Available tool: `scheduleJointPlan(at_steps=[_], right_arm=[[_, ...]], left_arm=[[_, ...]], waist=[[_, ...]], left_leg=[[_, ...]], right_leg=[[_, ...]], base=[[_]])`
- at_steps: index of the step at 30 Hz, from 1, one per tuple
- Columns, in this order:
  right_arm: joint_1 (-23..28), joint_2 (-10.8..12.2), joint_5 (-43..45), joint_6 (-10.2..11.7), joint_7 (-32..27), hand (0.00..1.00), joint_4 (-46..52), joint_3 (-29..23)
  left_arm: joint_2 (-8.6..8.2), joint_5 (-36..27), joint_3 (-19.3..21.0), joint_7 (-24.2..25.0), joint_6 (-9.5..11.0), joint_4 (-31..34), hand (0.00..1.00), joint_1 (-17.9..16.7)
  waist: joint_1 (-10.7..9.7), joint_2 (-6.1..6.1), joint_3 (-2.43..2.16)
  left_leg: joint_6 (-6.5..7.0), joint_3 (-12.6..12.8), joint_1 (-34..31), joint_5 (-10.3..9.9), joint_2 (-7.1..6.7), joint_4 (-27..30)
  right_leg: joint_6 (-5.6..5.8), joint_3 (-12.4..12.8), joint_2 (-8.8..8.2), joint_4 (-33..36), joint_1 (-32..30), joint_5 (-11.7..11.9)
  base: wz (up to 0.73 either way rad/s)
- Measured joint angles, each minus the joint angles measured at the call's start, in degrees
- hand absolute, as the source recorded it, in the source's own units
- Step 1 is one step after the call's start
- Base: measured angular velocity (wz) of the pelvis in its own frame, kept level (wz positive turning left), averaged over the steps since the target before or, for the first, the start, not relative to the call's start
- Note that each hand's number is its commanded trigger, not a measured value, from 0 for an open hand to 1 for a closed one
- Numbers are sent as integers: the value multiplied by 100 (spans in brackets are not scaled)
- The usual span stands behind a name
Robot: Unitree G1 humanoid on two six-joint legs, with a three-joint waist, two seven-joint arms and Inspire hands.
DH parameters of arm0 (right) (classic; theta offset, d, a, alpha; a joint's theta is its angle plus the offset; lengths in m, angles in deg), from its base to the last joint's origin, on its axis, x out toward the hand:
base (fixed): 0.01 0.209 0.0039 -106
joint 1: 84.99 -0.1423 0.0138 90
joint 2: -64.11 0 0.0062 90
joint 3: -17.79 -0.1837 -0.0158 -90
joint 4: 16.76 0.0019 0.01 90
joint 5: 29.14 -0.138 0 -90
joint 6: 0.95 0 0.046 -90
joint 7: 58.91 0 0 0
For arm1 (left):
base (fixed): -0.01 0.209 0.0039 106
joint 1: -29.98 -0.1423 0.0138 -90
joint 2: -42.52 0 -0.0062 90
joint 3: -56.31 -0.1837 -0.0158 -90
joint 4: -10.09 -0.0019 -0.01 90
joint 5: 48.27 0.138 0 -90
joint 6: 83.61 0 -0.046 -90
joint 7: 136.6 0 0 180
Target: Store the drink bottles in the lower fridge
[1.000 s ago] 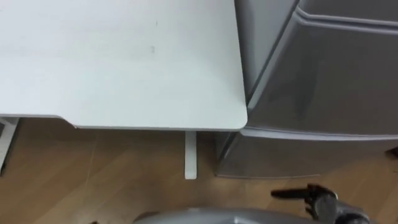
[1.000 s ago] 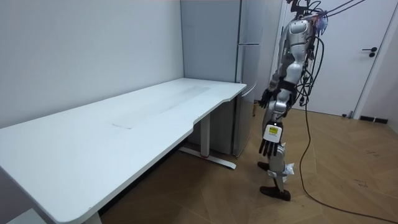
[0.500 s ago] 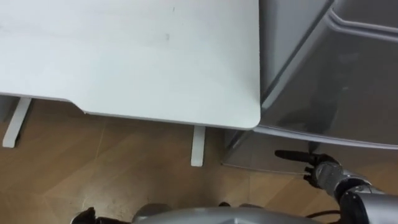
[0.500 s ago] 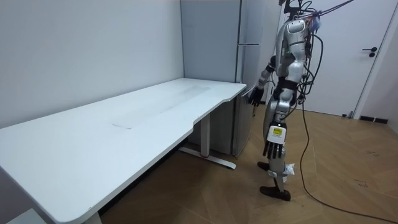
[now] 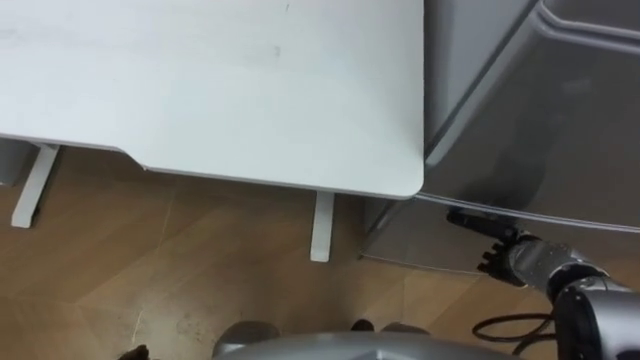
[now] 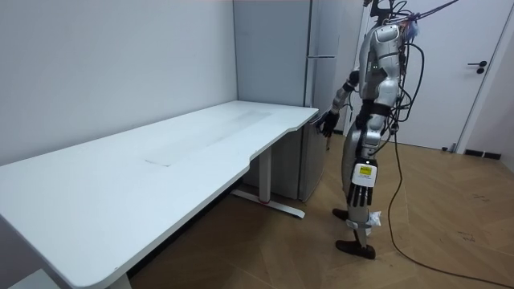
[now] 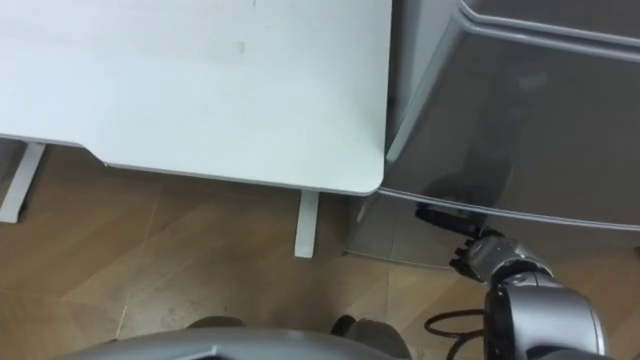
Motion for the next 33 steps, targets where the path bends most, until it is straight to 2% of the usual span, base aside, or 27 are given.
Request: scheduleJointPlan(at_steps=[5,8,10,11,13,16,17,20,22,26,29,33], right_arm=[[49,-1,177,10,106,0,-3,19],[356,0,325,271,344,0,50,20],[703,4,467,530,442,0,112,87],[810,13,546,599,469,0,115,94],[1240,135,1259,841,541,0,49,293],[1772,286,1841,880,724,0,-54,356],[1860,306,1910,883,747,0,-61,370],[2256,369,2118,884,749,0,-106,692],[2437,466,2359,892,805,0,-177,744],[2552,528,2523,867,988,0,-257,793],[2602,529,2899,865,1062,0,-243,916],[2563,549,3869,739,1081,0,-241,987]], left_arm=[[-31,-4,-5,-41,-43,114,0,-42],[-61,-3,-7,-68,-53,160,0,-82],[-145,-17,-3,-128,-51,201,0,-205],[-158,-15,-3,-148,-50,199,0,-209],[-203,-7,9,-255,-8,187,0,-261],[-268,-2,5,-291,29,188,0,-291],[-272,-7,-2,-291,40,184,0,-299],[-271,0,-22,-295,59,10,0,-327],[-290,2,-17,-293,46,-91,0,-328],[-337,-3,-17,-294,-39,-177,0,-327],[-338,-2,-20,-294,-69,-210,0,-331],[-337,-8,-101,-319,-72,-238,0,-233]], waist=[[-20,-5,-9],[-23,-3,-23],[-16,38,-66],[-47,35,-73],[-20,-1,-131],[-28,-37,-179],[-30,-41,-173],[-23,-72,-102],[-29,-81,-85],[-35,-64,-83],[-120,-13,-111],[-144,34,-116]], left_leg=[[0,0,16,0,-4,-7],[0,-3,110,0,0,-36],[-1,28,277,0,4,-61],[-1,30,327,-1,4,-63],[-1,41,496,-1,18,-114],[-2,37,519,-1,25,-124],[-2,35,525,-1,25,-127],[-2,44,647,-2,24,-168],[-2,69,702,-3,30,-246],[9,76,715,-12,28,-325],[18,79,716,-33,27,-322],[18,78,713,-33,26,-321]], right_leg=[[5,-7,0,-3,12,-3],[7,1,14,-34,112,-2],[33,6,35,-134,324,-14],[44,0,40,-165,390,-20],[65,-19,70,-262,600,-41],[68,-52,82,-320,669,-40],[68,-43,83,-318,669,-40],[72,29,89,-315,729,-42],[75,75,105,-311,725,-43],[92,75,106,-317,715,-20],[93,77,106,-311,716,-17],[94,78,103,-307,716,-16]], base=[[0],[1],[3],[14],[12],[7],[-5],[-13],[-8],[0],[0],[0]])
